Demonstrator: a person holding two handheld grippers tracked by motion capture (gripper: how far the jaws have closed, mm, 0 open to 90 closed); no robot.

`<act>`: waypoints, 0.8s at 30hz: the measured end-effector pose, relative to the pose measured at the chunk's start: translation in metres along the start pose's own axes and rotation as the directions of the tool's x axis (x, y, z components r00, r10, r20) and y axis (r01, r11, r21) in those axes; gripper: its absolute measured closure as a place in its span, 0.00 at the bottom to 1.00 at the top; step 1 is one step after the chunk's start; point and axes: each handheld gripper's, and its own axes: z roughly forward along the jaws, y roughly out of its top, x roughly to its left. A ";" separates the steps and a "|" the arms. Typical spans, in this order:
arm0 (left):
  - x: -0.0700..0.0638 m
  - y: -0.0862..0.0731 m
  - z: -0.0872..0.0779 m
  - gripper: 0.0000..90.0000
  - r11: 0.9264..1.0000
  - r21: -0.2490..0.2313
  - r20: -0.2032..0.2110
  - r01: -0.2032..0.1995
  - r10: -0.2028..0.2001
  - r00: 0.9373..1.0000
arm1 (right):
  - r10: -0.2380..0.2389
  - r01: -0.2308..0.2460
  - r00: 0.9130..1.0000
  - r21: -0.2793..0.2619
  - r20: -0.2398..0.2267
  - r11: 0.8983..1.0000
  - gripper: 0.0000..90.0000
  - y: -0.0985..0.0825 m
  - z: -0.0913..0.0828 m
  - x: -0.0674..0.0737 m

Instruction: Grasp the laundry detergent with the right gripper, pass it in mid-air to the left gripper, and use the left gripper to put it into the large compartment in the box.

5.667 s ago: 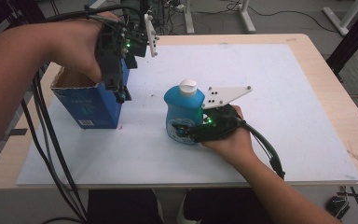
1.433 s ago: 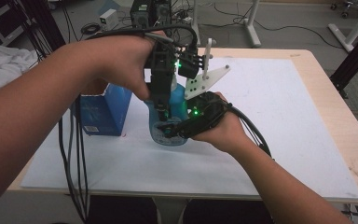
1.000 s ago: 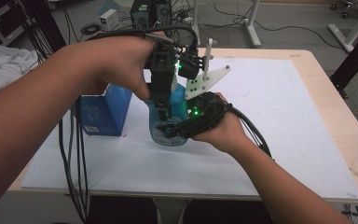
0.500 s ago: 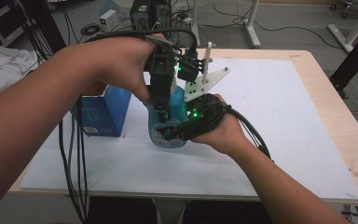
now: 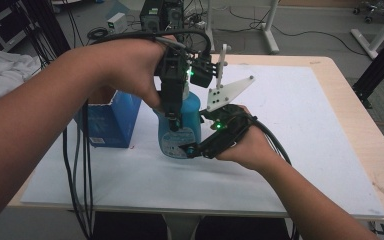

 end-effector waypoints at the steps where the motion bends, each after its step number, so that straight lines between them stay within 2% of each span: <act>1: 0.000 -0.001 -0.001 0.42 1.000 0.000 0.001 0.011 -0.011 1.000 | -0.002 0.002 1.000 0.007 -0.001 1.000 0.24 -0.001 -0.004 0.000; 3: 0.002 -0.003 -0.002 0.42 1.000 -0.002 0.003 0.022 -0.022 1.000 | -0.002 0.002 1.000 0.017 0.010 1.000 0.14 -0.002 -0.012 0.000; 8: 0.004 -0.006 -0.005 0.42 0.999 -0.001 0.004 0.034 -0.034 0.999 | -0.015 0.013 0.999 0.031 0.043 0.999 0.14 -0.002 -0.030 0.000; 9: 0.005 -0.007 -0.006 0.42 0.999 0.006 0.005 0.052 -0.052 0.999 | -0.014 0.013 0.999 0.033 0.046 0.999 0.14 -0.002 -0.033 -0.001; 10: 0.006 -0.007 -0.007 0.42 0.998 0.007 0.005 0.055 -0.055 0.998 | -0.015 0.012 0.998 0.046 0.066 0.999 0.12 -0.003 -0.041 -0.002; 12: 0.007 -0.009 -0.008 0.42 0.998 0.013 0.007 0.064 -0.064 0.998 | -0.014 0.008 0.995 0.065 0.095 0.998 0.02 -0.004 -0.046 -0.004; 19: 0.009 -0.012 -0.015 0.42 0.995 0.009 0.003 0.095 -0.095 0.995 | -0.040 0.023 0.991 0.131 0.129 0.991 0.01 -0.002 -0.064 -0.005; 23: 0.011 -0.015 -0.027 0.42 0.992 -0.003 0.001 0.127 -0.127 0.992 | -0.063 0.038 0.989 0.179 0.135 0.983 0.01 0.001 -0.074 -0.007; 24: 0.012 -0.017 -0.030 0.42 0.990 -0.008 0.000 0.137 -0.137 0.991 | -0.081 0.052 0.986 0.190 0.149 0.980 0.01 0.002 -0.077 -0.007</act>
